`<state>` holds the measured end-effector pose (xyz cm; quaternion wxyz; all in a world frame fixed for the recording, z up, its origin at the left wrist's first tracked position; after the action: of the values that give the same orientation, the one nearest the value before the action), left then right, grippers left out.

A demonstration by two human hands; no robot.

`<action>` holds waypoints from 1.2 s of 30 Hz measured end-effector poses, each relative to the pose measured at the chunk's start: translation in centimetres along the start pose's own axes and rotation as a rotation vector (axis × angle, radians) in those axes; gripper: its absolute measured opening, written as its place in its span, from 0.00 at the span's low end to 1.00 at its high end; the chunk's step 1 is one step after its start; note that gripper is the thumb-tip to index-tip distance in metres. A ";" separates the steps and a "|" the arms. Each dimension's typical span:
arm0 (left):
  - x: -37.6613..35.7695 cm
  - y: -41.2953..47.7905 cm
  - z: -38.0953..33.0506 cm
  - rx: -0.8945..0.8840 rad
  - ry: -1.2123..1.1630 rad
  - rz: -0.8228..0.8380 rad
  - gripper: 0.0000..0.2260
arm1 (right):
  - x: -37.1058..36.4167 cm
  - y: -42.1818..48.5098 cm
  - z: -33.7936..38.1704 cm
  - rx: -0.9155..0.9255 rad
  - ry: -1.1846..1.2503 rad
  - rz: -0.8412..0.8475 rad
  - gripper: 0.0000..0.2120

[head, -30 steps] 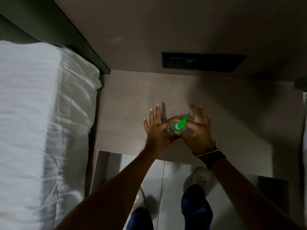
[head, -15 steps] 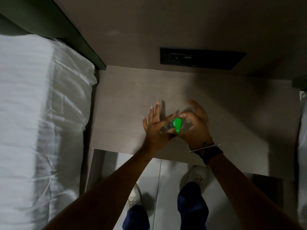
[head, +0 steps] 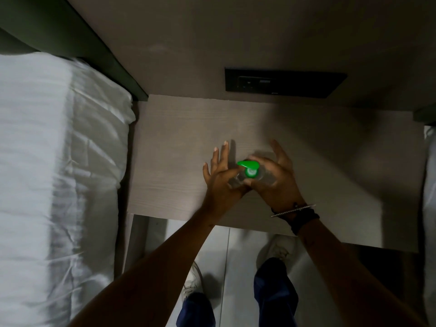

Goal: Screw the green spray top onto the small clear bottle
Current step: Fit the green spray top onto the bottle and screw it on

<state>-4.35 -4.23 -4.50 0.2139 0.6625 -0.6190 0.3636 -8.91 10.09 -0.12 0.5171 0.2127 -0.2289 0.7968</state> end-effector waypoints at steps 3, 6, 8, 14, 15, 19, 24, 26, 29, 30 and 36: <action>0.2 -0.1 0.1 -0.016 0.004 0.003 0.24 | 0.0 -0.3 0.2 -0.001 0.005 -0.110 0.24; 0.5 -0.4 -0.2 -0.067 -0.013 0.027 0.26 | -0.2 -0.7 0.4 -0.094 -0.001 -0.144 0.44; 0.7 -0.3 -0.4 -0.056 -0.004 0.037 0.26 | -0.5 -0.8 0.5 -0.092 0.027 -0.066 0.49; 0.7 -0.2 -0.5 -0.033 0.043 0.086 0.27 | -0.3 -0.6 0.4 -0.022 0.007 -0.159 0.27; 0.7 -0.1 -0.4 -0.039 0.039 0.083 0.27 | -0.4 -0.5 0.4 -0.052 -0.014 -0.157 0.33; 0.5 0.0 -0.1 -0.047 0.010 0.056 0.27 | -0.2 -0.9 -0.4 -0.067 -0.009 -0.032 0.39; -0.2 0.3 0.4 -0.034 -0.031 0.025 0.26 | 0.3 -0.8 -0.7 -0.007 -0.015 -0.075 0.21; -0.4 0.2 0.6 -0.041 -0.035 0.018 0.27 | 0.4 -0.7 -0.7 0.006 -0.011 -0.069 0.24; -0.5 0.2 0.8 -0.042 -0.038 0.014 0.25 | 0.5 -0.6 -0.5 0.038 0.049 -0.051 0.21; -0.5 0.3 0.9 -0.043 -0.036 0.015 0.25 | 0.4 -0.6 -0.5 0.036 0.076 -0.059 0.19; -0.3 0.5 0.6 -0.040 -0.051 0.027 0.24 | 0.2 -0.4 0.4 0.031 -0.059 -0.147 0.19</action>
<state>-4.68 -4.56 -5.22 0.2063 0.6588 -0.6403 0.3368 -8.60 10.12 0.31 0.5640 0.2603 -0.2152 0.7536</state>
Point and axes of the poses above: each hand's wrist, its own y-axis towards the middle knuckle, its own x-axis out of the back of the hand, z = x × y, the point moved 1 cm from there along y, towards the middle knuckle, and after that the axes turned 1 degree about x, right-handed, at the moved point
